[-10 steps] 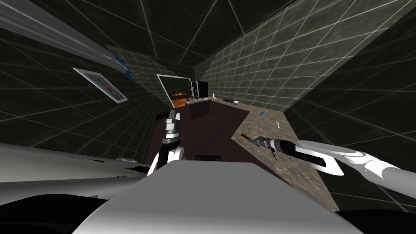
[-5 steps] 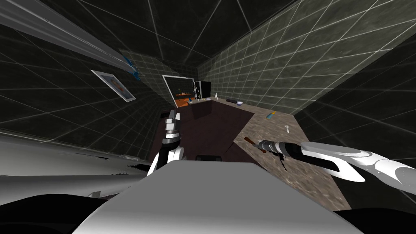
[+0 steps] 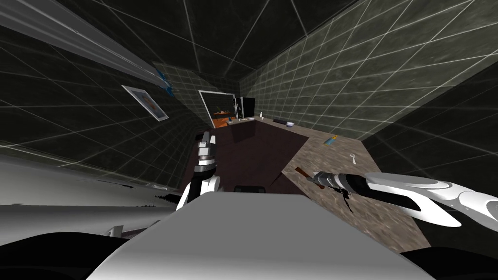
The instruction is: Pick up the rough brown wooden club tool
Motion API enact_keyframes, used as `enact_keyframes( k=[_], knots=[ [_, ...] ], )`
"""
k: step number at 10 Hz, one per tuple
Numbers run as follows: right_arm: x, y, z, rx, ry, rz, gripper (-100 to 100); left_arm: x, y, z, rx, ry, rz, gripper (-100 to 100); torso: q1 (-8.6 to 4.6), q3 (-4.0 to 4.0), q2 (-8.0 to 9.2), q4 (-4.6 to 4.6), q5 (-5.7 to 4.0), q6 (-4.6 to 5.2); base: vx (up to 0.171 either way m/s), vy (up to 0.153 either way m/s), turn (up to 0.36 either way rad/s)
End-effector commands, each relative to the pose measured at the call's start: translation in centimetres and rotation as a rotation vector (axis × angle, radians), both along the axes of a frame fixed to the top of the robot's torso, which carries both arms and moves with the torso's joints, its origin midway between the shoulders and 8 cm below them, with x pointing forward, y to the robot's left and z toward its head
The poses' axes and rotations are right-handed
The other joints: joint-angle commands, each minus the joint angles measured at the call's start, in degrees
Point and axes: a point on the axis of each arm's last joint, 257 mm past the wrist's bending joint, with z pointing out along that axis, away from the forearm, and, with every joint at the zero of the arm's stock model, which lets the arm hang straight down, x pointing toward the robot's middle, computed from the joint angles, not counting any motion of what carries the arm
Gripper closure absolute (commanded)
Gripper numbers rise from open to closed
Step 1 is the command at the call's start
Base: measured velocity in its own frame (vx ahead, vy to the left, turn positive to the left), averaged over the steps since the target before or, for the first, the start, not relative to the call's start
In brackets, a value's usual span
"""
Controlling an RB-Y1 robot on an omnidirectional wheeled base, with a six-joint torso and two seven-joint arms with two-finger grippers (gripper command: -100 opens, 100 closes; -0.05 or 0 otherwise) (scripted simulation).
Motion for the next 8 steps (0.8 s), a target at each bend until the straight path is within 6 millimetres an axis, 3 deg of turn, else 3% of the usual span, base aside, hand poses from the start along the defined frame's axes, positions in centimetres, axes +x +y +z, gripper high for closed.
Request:
enact_keyframes(
  k=[1, 2, 3, 4, 6, 7, 8],
  knots=[
    [-0.2, -0.4, -0.1, -0.015, 0.015, 0.013, -100, 0.0, 0.0, 0.0, 0.000, 0.000, 0.000, 0, 0.00, 0.00, 0.00, 0.00, 0.00, 0.00, 0.052, -0.015, 0.035],
    [-0.4, -0.4, -0.2, -0.015, 0.018, 0.012, -100, 0.0, 0.0, 0.0, 0.000, 0.000, 0.000, 0, -0.01, -0.01, -0.01, 0.00, -0.01, 0.03, 0.030, -0.003, -0.023],
    [-2.9, -1.1, -1.0, -0.045, 0.092, 0.036, -100, 0.0, 0.0, 0.0, 0.000, 0.000, 0.000, 0, 0.02, 0.03, 0.06, 0.01, -0.01, 0.04, 0.068, -0.011, 0.150],
    [-4.2, -1.4, -1.3, -0.056, 0.129, 0.048, -100, 0.0, 0.0, 0.0, 0.000, 0.000, 0.000, 0, 0.01, -0.03, -0.05, -0.01, 0.00, -0.01, 0.110, -0.004, 0.183],
    [-4.2, -1.4, -1.3, -0.056, 0.129, 0.048, -100, 0.0, 0.0, 0.0, 0.000, 0.000, 0.000, 0, 0.03, -0.09, -0.14, -0.04, 0.00, 0.02, 0.052, -0.006, 0.015],
    [-6.7, -1.8, -1.9, -0.075, 0.199, 0.071, -100, 0.0, 0.0, 0.0, 0.000, 0.000, 0.000, 0, 0.03, 0.01, 0.03, 0.00, -0.01, 0.04, 0.046, 0.000, 0.129],
    [-6.6, -1.8, -1.9, -0.071, 0.197, 0.064, -100, 0.0, 0.0, 0.0, 0.000, 0.000, 0.000, 0, 0.05, 0.00, 0.00, 0.00, 0.01, 0.00, 0.057, -0.006, 0.082]
  ],
)
